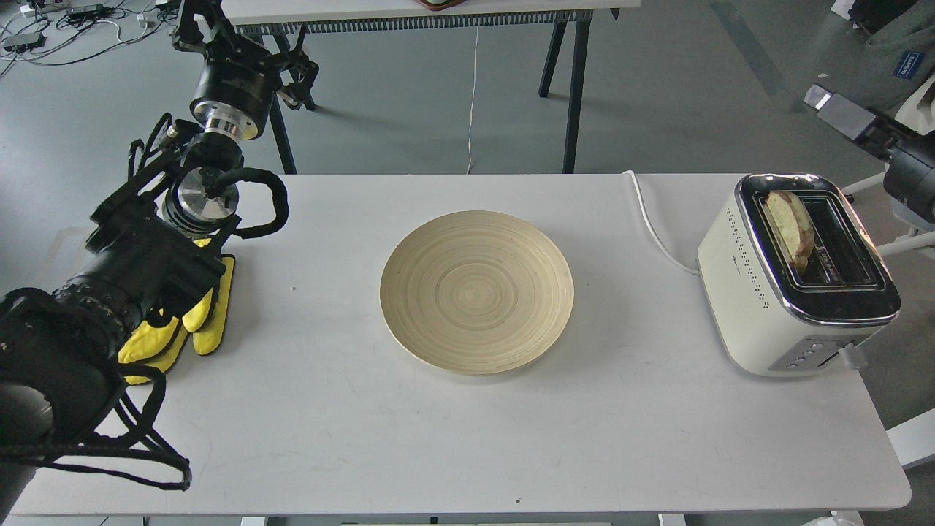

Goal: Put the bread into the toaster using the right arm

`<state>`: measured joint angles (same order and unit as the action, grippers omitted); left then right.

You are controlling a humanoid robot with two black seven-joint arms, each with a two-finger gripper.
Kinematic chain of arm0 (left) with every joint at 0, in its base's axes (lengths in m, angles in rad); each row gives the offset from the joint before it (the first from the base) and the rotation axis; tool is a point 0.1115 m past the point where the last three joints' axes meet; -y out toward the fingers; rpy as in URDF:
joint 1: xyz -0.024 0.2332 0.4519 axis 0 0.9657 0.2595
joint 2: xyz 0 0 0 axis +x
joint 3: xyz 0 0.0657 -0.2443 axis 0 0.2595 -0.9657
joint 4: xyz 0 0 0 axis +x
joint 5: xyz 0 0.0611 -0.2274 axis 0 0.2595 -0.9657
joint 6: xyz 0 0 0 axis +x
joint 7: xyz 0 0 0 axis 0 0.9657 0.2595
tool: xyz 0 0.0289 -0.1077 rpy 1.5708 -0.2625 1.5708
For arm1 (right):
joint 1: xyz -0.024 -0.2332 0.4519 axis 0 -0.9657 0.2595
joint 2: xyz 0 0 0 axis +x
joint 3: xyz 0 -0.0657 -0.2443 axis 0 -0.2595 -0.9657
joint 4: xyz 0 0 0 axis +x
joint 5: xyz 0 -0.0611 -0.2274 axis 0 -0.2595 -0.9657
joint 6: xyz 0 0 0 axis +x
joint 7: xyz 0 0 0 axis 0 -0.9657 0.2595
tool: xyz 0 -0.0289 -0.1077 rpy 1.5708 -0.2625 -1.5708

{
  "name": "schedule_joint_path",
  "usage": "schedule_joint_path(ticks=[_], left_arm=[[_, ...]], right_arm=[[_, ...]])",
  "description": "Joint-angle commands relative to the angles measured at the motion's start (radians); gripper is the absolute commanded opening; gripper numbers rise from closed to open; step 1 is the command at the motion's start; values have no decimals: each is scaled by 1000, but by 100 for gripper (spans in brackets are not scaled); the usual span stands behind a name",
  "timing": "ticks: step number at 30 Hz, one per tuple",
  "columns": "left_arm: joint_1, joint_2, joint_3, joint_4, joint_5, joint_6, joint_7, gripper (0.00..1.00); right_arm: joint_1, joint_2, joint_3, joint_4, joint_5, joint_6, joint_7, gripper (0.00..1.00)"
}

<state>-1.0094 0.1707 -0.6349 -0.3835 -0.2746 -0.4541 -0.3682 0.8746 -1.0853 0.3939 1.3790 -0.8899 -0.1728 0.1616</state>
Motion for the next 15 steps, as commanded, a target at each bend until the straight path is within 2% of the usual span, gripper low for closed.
schedule_joint_path(ticks=[1, 7, 11, 15], left_arm=[[0, 1, 0, 0, 0, 0, 0, 100], [0, 1, -3, 0, 0, 0, 0, 100], [0, 1, -5, 0, 0, -1, 2, 100], [0, 1, -2, 0, 0, -3, 2, 100]], right_arm=[[1, 71, 107, -29, 237, 4, -1, 100], [0, 180, 230, -77, 475, 35, 22, 100], [-2, 272, 241, -181, 635, 157, 94, 100], [-2, 352, 263, -297, 851, 245, 104, 100]])
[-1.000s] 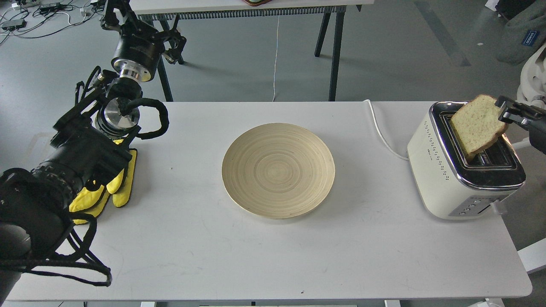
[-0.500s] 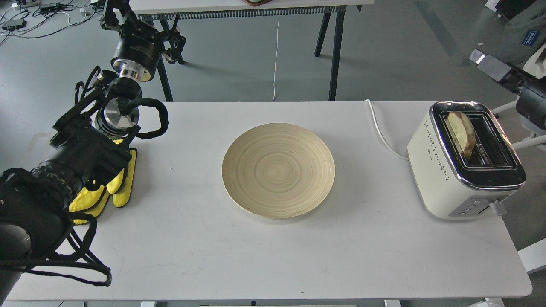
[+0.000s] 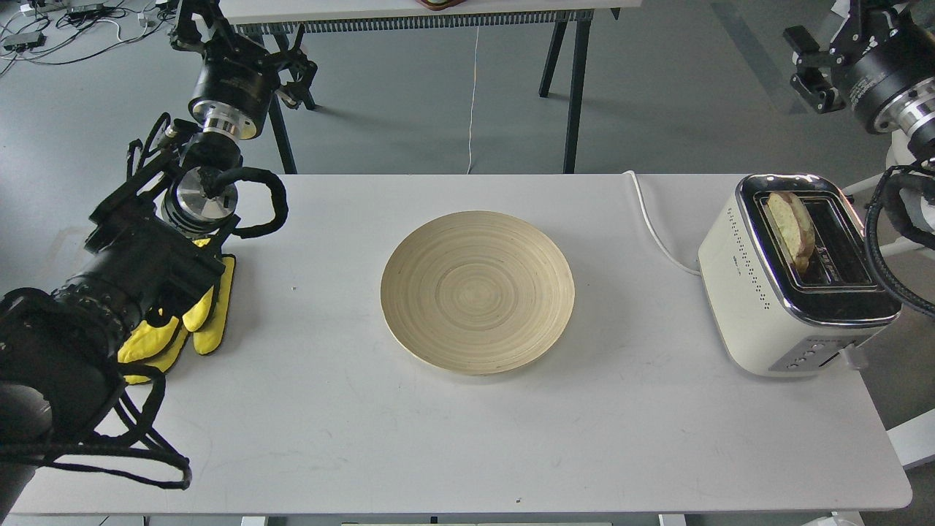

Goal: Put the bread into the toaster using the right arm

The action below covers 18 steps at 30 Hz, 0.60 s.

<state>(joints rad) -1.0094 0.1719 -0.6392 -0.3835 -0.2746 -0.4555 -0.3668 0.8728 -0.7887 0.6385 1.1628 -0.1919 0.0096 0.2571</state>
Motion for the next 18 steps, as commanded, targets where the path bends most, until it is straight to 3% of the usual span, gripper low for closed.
schedule_joint_path(ticks=[1, 6, 10, 12, 14, 18], left_arm=[[0, 0, 3, 0, 0, -2, 0, 100], [0, 1, 6, 0, 0, 0, 0, 100], [2, 1, 6, 1, 0, 0, 0, 100], [2, 1, 4, 1, 0, 1, 0, 100], [0, 1, 3, 0, 0, 1, 0, 100], [0, 1, -2, 0, 0, 1, 0, 100]], right_arm=[[0, 72, 32, -112, 217, 84, 8, 100], [-1, 166, 119, -277, 390, 202, -2, 99], [-3, 241, 203, -423, 394, 231, -12, 99], [-2, 276, 240, -484, 394, 242, -38, 99], [0, 308, 277, -523, 394, 279, -67, 99], [0, 341, 317, -557, 394, 336, -70, 99]])
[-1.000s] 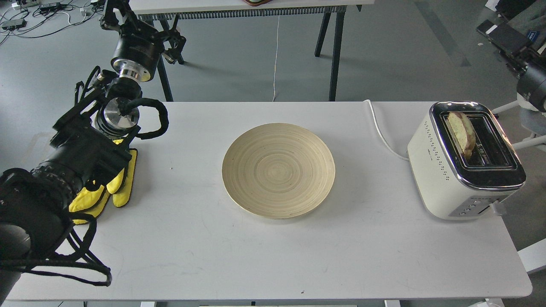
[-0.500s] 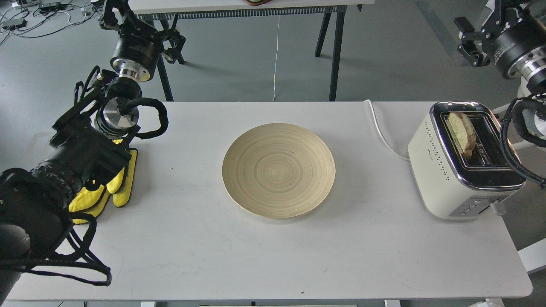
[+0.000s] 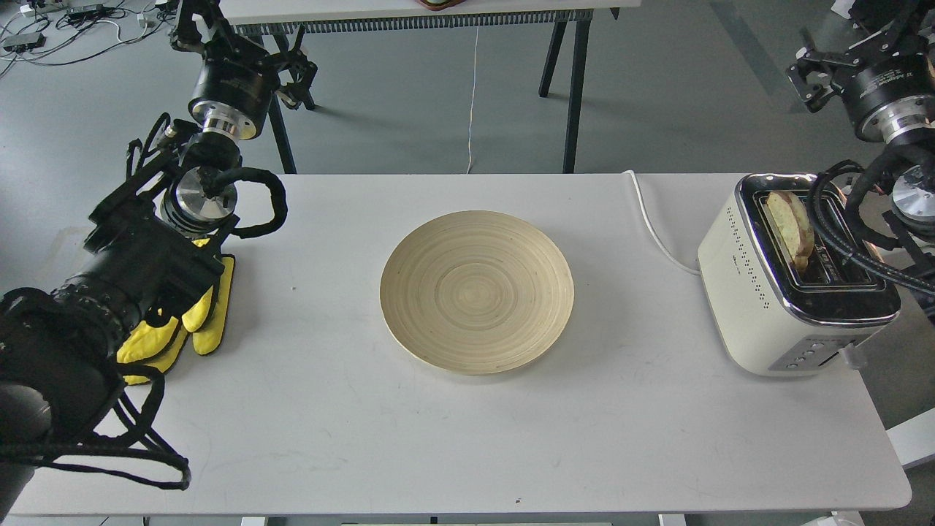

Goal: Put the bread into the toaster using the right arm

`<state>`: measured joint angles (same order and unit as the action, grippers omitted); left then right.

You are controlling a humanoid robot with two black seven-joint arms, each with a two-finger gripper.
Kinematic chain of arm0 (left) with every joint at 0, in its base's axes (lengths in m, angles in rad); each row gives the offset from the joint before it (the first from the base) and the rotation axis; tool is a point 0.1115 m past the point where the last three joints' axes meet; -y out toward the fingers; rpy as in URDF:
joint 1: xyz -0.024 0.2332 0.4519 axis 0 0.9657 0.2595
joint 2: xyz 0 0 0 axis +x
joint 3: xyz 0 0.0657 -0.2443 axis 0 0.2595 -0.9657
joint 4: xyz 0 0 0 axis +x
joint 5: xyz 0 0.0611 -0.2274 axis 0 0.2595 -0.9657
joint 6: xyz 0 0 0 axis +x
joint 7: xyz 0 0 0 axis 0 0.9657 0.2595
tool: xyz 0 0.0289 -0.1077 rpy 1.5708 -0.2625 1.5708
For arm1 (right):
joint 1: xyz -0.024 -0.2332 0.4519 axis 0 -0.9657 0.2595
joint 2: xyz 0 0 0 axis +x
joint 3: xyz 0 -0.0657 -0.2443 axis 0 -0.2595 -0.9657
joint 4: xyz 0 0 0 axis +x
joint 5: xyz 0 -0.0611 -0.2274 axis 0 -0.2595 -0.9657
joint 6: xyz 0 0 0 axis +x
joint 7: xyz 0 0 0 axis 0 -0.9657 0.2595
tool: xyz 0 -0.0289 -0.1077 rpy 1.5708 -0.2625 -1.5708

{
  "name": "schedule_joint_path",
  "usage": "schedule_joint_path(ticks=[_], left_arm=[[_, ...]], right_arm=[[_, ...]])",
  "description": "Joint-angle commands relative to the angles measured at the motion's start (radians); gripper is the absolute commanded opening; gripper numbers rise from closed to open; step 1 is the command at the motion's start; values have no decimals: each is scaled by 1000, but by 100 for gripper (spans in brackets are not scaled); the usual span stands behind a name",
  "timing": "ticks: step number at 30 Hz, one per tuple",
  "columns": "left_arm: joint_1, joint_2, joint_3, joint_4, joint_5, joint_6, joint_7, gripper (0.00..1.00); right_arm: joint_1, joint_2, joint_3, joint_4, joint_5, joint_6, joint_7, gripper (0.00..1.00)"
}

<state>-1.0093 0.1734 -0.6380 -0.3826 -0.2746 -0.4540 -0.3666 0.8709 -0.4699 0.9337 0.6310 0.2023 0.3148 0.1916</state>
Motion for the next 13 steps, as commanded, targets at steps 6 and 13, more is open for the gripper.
schedule_joint_path(ticks=[6, 13], left_arm=[[0, -2, -6, -1, -2, 0, -2, 100], [0, -2, -6, -1, -2, 1, -2, 100]], right_arm=[[10, 53, 11, -79, -3, 30, 12, 99], [19, 70, 5, -63, -14, 49, 8, 99]])
